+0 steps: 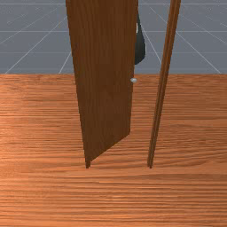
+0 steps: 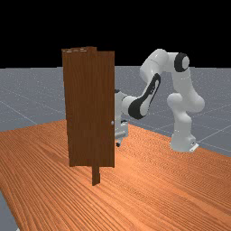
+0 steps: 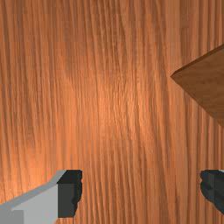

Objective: Open the door

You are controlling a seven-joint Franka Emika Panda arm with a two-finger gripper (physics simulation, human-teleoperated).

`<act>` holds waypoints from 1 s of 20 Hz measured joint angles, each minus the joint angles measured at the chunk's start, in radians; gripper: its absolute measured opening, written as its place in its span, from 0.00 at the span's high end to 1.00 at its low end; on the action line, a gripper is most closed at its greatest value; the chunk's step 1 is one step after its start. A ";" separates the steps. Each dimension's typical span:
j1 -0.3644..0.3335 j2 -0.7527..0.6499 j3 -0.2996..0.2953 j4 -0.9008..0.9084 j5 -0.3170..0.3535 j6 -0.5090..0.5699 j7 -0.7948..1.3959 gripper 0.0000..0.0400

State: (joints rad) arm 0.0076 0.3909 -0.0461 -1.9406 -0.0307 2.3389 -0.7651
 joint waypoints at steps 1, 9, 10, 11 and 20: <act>0.000 0.000 0.000 0.000 0.000 0.000 0.000 0.39; 0.030 -0.076 -0.027 -0.116 -0.081 0.036 0.073 0.99; 0.018 -0.122 -0.017 -0.187 -0.052 0.062 0.047 0.99; 0.011 -0.161 -0.011 -0.235 -0.030 0.041 0.024 1.00; 0.196 -0.209 0.063 -0.298 -0.013 0.054 0.987 1.00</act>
State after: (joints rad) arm 0.2034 0.1817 0.0168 -2.2389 -0.0435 2.3930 0.2220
